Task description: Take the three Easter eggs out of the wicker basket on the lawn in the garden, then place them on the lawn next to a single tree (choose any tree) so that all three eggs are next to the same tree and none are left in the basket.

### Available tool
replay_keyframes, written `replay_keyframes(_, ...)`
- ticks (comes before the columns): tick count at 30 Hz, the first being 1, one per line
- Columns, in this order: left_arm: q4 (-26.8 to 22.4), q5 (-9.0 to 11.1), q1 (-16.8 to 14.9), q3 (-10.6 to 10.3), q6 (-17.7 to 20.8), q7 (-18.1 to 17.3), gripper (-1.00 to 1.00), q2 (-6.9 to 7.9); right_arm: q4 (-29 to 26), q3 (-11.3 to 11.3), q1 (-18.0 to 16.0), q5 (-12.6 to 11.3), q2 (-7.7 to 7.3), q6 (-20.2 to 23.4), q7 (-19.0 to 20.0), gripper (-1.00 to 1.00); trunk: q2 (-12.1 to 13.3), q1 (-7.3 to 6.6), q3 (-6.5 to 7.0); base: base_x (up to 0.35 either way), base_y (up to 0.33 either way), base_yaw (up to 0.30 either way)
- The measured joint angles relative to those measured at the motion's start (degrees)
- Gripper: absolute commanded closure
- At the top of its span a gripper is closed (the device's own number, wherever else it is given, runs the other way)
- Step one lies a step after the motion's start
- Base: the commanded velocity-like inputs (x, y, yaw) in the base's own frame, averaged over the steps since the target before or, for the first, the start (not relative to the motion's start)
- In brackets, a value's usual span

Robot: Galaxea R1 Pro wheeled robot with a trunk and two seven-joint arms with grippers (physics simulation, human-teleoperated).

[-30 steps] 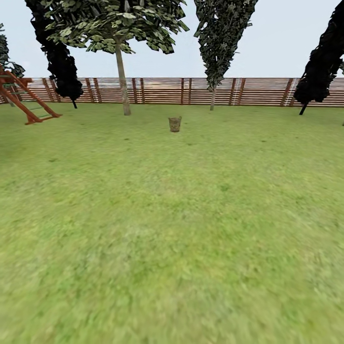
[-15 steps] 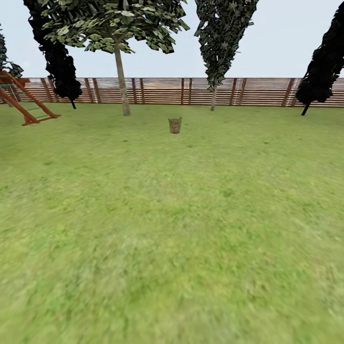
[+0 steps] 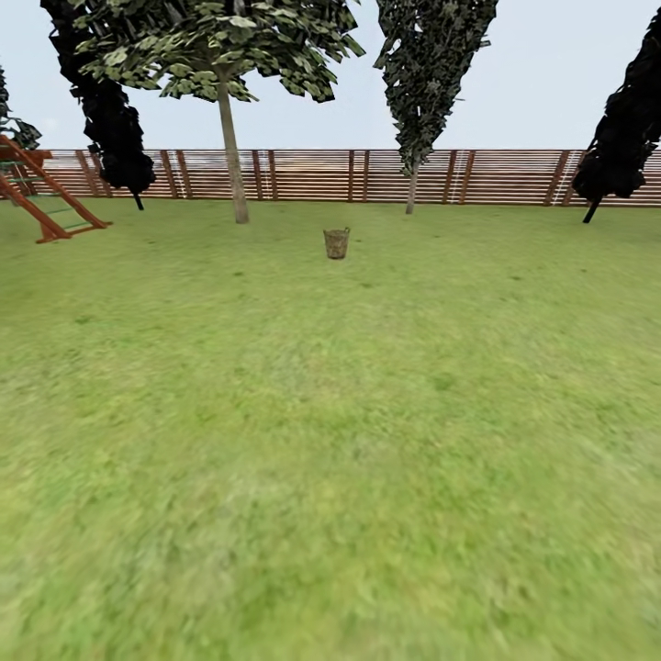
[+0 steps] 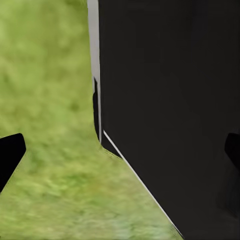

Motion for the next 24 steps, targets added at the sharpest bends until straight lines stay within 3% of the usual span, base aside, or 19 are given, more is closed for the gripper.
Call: replay_keyframes(24, 0.23, 0.09, 0.00, -0.02, -0.03, -0.12, -1.00, -0.19, -0.53, 0.41, 0.00, 0.29, 0.05, 0.04, -0.12, -1.00, 0.00, 0.00, 0.00, 0.340, 0.000, 0.000)
